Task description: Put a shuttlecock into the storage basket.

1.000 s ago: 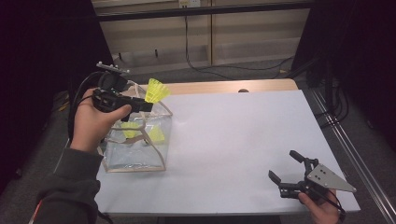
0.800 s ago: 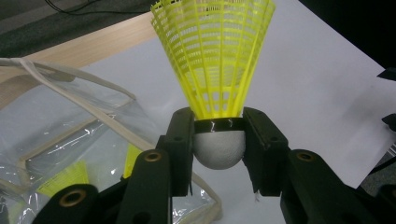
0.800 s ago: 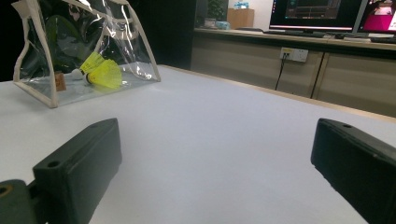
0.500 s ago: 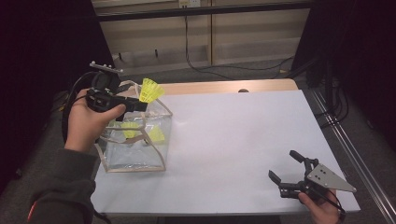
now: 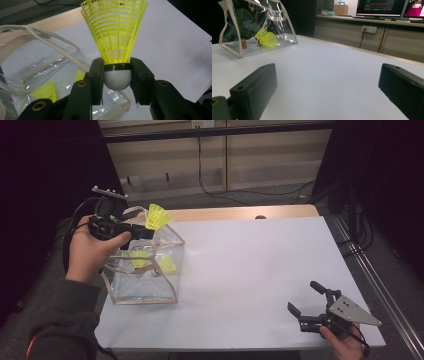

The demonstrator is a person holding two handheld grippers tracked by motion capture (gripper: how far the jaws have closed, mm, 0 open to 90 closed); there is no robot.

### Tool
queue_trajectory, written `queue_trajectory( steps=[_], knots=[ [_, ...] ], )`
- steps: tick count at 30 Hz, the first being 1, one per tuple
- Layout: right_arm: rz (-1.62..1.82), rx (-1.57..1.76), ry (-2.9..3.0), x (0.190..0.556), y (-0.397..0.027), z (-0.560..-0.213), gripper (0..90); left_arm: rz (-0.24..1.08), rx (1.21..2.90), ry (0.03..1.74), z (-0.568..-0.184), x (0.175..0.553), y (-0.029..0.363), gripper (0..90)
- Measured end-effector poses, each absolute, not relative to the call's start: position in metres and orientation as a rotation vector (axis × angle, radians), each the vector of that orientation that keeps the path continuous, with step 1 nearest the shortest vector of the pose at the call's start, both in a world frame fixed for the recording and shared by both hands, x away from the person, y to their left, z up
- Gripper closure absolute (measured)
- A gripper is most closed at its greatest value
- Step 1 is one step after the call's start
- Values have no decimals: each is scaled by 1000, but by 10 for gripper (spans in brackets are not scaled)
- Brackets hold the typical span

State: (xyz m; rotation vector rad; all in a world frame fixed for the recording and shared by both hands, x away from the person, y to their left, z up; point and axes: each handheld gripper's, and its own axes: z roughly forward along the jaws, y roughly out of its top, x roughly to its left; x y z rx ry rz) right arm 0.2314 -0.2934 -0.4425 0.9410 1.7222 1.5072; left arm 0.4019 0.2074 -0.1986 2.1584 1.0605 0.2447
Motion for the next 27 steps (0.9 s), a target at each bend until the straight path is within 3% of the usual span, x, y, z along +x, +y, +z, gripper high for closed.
queue_trajectory(
  steps=[27],
  knots=[
    [1507,940,1720,232,-293,-443,17,279,2137,1118,-204,402,232,651]
  ],
)
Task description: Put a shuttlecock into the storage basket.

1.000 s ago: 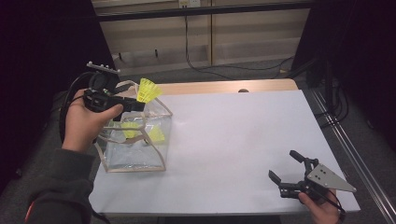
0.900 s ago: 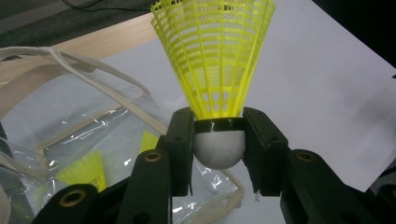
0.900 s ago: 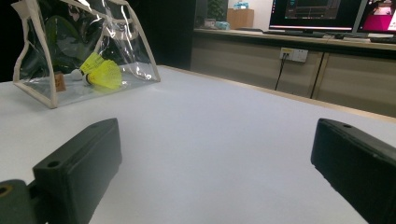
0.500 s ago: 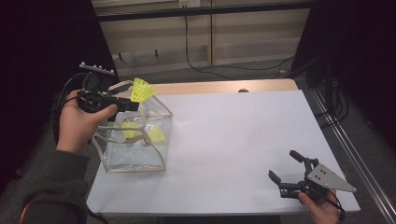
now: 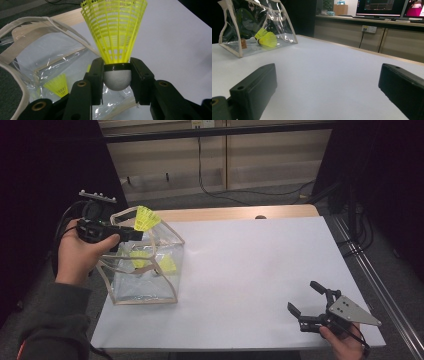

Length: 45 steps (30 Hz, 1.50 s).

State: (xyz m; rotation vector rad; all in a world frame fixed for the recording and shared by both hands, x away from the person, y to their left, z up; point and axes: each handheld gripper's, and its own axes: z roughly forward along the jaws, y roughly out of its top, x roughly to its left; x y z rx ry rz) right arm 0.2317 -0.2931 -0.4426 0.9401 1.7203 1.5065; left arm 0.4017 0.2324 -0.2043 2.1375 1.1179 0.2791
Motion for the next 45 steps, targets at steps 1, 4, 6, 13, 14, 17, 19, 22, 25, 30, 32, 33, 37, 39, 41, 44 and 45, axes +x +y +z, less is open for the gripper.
queue_trajectory(
  steps=[1,4,6,13,14,17,19,22,25,30,32,33,37,39,41,44,45],
  knots=[
    [1503,940,1723,232,-294,-443,17,282,2135,1120,-205,402,233,650],
    [1506,940,1721,232,-294,-442,16,280,2137,1122,-205,402,235,651],
    [1503,940,1722,232,-294,-443,17,284,2133,1125,-205,402,236,651],
    [1503,939,1722,232,-294,-443,17,283,2140,1126,-206,402,240,651],
    [1503,940,1722,232,-294,-443,17,285,2140,1124,-206,402,241,651],
    [1505,941,1722,232,-293,-443,16,288,2136,1131,-206,402,243,651],
    [1504,940,1722,232,-293,-443,17,291,2139,1128,-207,402,244,651],
    [1505,940,1722,232,-293,-442,16,296,2141,1130,-208,402,246,651],
    [1506,939,1722,232,-293,-442,16,298,2146,1135,-210,402,247,650],
    [1506,939,1721,232,-293,-442,16,301,2146,1139,-212,403,251,650],
    [1506,938,1720,232,-294,-442,16,302,2141,1145,-212,403,252,650],
    [1506,938,1720,232,-294,-442,16,302,2148,1147,-213,403,253,650],
    [1507,938,1721,232,-293,-442,16,301,2150,1152,-215,403,255,650],
    [1506,937,1720,232,-293,-442,17,302,2140,1161,-216,403,256,650],
    [1507,938,1721,232,-293,-442,17,300,2150,1161,-217,403,258,650],
    [1506,936,1721,232,-293,-442,17,303,2149,1168,-219,404,260,650],
    [1507,938,1720,232,-293,-442,17,308,2147,1170,-219,404,260,650]
  ],
)
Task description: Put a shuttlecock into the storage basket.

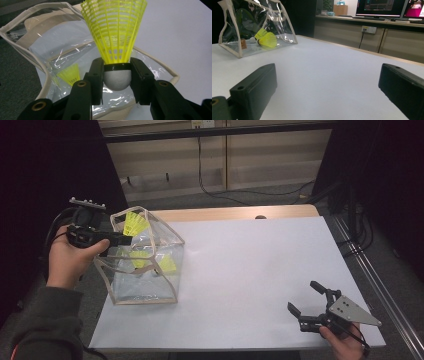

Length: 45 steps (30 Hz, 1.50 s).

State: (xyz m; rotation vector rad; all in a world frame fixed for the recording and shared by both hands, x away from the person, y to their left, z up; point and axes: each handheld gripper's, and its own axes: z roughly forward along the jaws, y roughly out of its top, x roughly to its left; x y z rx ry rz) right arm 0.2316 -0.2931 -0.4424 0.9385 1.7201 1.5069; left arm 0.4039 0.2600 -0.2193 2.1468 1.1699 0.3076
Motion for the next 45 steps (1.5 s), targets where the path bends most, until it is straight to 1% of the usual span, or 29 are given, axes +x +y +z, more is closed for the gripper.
queue_trajectory(
  steps=[25,45],
  knots=[
    [1507,937,1720,232,-293,-442,17,309,2149,1221,-234,406,269,649],
    [1506,934,1718,232,-293,-442,17,299,2151,1237,-243,407,268,649]
  ],
)
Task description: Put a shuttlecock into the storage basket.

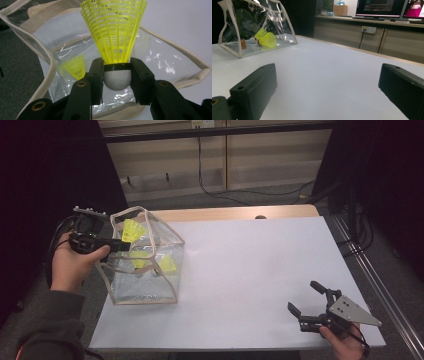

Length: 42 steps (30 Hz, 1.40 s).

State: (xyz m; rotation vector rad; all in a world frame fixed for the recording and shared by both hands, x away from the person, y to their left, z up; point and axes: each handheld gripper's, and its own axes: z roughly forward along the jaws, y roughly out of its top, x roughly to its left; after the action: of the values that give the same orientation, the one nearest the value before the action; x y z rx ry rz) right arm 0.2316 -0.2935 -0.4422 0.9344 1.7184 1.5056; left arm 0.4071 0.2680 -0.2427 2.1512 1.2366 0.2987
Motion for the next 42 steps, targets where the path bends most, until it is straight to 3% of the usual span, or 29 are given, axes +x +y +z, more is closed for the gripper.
queue_trajectory(
  steps=[42],
  knots=[
    [1506,934,1720,232,-293,-442,17,286,2154,1274,-262,410,272,646]
  ],
)
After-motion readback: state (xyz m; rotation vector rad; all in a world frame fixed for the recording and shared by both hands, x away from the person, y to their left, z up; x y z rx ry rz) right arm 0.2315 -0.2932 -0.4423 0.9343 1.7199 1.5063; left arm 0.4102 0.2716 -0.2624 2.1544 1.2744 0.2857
